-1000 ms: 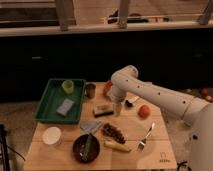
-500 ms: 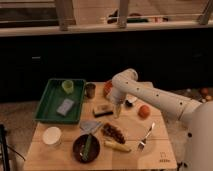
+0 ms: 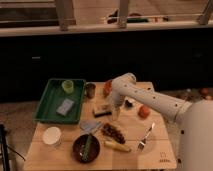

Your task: Place eraser in paper cup

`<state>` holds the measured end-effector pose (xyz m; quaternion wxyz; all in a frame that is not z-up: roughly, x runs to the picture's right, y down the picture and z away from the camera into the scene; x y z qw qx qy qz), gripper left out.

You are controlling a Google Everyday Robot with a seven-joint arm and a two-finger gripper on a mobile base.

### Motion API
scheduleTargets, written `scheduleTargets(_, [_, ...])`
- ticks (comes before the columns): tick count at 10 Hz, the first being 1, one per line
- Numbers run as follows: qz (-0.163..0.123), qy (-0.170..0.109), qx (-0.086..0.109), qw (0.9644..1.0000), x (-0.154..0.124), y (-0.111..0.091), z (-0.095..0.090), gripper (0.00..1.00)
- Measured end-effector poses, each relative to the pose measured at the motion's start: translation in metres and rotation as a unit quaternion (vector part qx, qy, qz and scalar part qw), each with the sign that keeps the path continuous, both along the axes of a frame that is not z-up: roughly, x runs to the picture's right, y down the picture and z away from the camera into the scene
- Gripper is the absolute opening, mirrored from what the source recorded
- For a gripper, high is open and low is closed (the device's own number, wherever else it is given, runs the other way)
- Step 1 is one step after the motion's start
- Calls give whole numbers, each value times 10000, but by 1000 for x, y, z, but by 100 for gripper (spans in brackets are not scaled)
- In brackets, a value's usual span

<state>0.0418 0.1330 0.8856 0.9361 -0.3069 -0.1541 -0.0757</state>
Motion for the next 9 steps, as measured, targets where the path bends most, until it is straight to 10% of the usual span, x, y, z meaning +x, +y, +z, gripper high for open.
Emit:
scheduleTargets(4, [219,-93,125,9996,14,8,-8,80])
scheduleTargets(9, [-194,-617,288,9975,1,16,-10,80])
